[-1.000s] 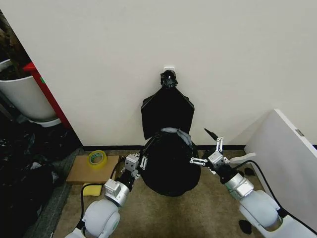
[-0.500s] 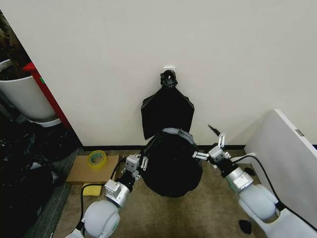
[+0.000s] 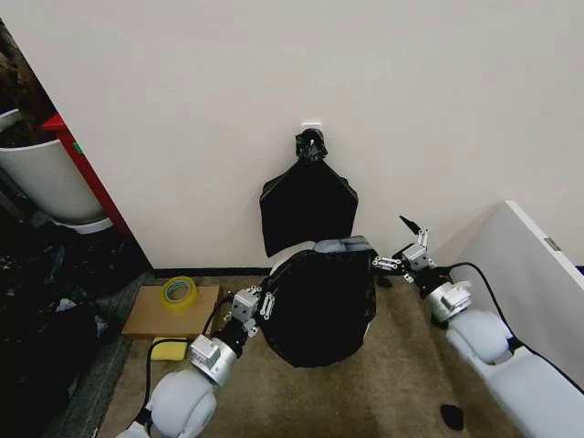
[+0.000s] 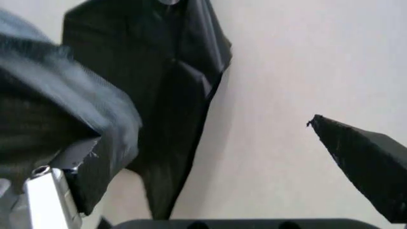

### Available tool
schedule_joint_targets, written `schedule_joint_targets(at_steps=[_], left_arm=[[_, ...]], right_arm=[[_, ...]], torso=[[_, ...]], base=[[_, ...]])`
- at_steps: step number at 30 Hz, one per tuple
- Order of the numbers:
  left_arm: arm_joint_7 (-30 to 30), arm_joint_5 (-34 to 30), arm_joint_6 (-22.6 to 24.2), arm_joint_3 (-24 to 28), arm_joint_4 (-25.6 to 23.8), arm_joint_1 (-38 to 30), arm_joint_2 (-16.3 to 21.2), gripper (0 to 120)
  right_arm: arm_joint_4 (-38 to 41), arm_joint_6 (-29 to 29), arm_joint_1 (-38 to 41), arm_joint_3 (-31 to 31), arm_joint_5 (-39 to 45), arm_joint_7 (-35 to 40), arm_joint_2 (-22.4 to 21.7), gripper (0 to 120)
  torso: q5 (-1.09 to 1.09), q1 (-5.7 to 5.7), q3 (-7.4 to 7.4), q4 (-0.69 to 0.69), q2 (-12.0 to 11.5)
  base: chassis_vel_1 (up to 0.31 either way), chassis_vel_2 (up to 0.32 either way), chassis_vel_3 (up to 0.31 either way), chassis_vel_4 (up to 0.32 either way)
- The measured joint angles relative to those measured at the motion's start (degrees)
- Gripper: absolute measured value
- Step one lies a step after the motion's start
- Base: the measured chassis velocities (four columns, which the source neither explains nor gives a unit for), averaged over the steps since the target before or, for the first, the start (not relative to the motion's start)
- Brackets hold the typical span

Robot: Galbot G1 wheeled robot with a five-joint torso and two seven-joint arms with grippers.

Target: Place the garbage bag over the trash bin.

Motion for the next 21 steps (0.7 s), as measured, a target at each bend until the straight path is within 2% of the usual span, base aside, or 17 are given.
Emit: schedule_joint_targets(at_steps=[7, 15, 17, 20, 21], left_arm=[[2.43, -5.63, -0.30, -0.80, -0.48, -1.19, -0.58, 5], [2.45, -11.06, -0.14, -0.78, -0.73, -2.09, -1.53, 5], [2.05, -12.66, 0.22, -0.79, -0.58, -2.51, -1.83, 5], [1.34, -13.80, 0.89, -0.81, -0.35, -2.76, -2.04, 5], [0.62, -15.08, 1.88, -0.90, -0.29, -3.00, -2.24, 5]], right_arm=[[-4.03, 2.05, 0.50, 0.16, 3.14, -6.77, 0.75, 100], [-6.32, 4.12, 0.07, 1.05, 3.18, -12.98, 0.97, 100], [-6.70, 5.69, -0.24, 1.52, 5.30, -16.53, 1.07, 100], [-6.59, 8.20, -0.35, 1.64, 7.12, -16.65, 1.51, 100], [-6.22, 11.22, -0.35, 1.66, 5.54, -13.27, 2.17, 100]], torso=[[-0.01, 0.00, -0.01, -0.01, 0.00], [0.00, -0.01, -0.01, -0.01, 0.00], [-0.01, -0.01, -0.01, -0.01, 0.00], [-0.01, -0.01, -0.01, -0.01, 0.00], [-0.01, -0.01, -0.01, 0.00, 0.00]], base=[[0.000, 0.000, 0.000, 0.000], [0.000, 0.000, 0.000, 0.000], [0.000, 0.000, 0.000, 0.000], [0.000, 0.000, 0.000, 0.000], [0.000, 0.000, 0.000, 0.000]])
